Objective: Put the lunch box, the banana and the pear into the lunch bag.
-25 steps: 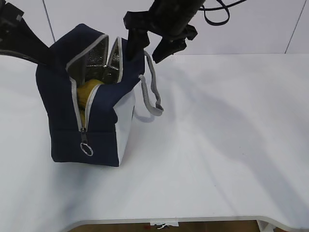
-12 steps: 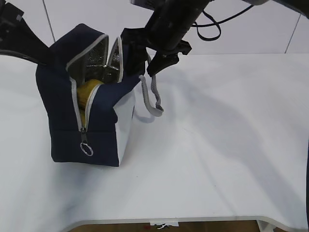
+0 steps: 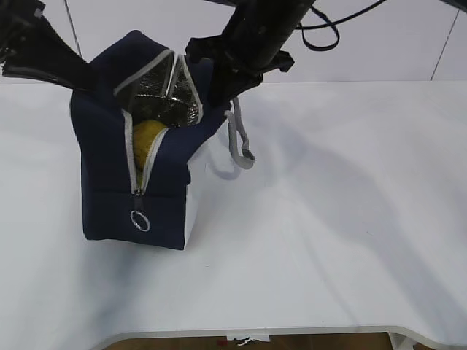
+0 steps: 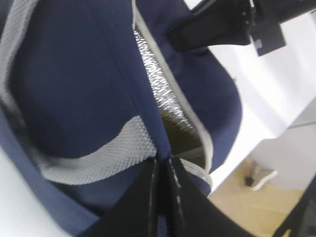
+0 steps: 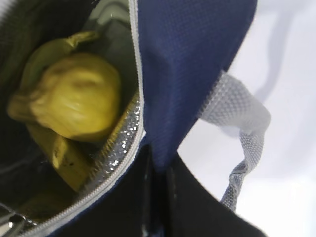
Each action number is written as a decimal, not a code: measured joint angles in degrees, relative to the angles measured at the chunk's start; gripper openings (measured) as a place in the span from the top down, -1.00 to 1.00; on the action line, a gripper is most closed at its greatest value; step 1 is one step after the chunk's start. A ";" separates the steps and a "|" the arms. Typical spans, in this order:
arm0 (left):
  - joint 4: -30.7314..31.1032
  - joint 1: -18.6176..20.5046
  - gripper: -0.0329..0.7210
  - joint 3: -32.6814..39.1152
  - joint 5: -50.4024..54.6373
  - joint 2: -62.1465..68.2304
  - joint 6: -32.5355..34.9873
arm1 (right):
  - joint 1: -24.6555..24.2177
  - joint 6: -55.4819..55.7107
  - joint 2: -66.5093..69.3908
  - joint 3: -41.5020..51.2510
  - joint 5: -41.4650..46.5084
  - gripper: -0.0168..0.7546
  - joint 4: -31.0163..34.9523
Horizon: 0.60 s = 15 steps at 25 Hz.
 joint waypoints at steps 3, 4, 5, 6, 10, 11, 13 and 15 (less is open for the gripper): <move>-3.60 -2.35 0.93 0.00 -0.56 0.00 0.00 | 0.00 0.01 -2.48 0.00 0.25 0.96 -3.23; -4.82 -3.36 0.93 0.00 -1.37 0.00 0.00 | 0.00 0.12 -3.34 0.00 0.49 0.96 -4.94; -5.69 -4.46 0.93 0.00 -2.45 0.00 -0.07 | 0.00 0.22 -3.97 0.00 0.75 0.96 -6.11; -6.80 -5.41 0.93 0.00 -3.30 0.00 -0.07 | 0.00 0.34 -4.77 0.00 1.02 0.96 -7.46; -12.02 -10.06 0.93 0.00 -7.41 1.94 -0.07 | 0.00 1.35 -8.34 1.87 1.26 0.96 -11.51; -12.84 -11.18 0.93 0.00 -8.46 2.67 -0.07 | 0.00 1.46 -9.52 2.85 1.32 0.96 -12.27; -13.70 -12.88 0.93 0.00 -10.15 4.06 -0.07 | -0.09 1.54 -11.52 5.40 1.40 0.96 -14.46; -14.24 -14.28 0.93 0.00 -11.71 5.35 0.03 | -0.09 1.68 -12.67 7.47 1.61 0.96 -16.41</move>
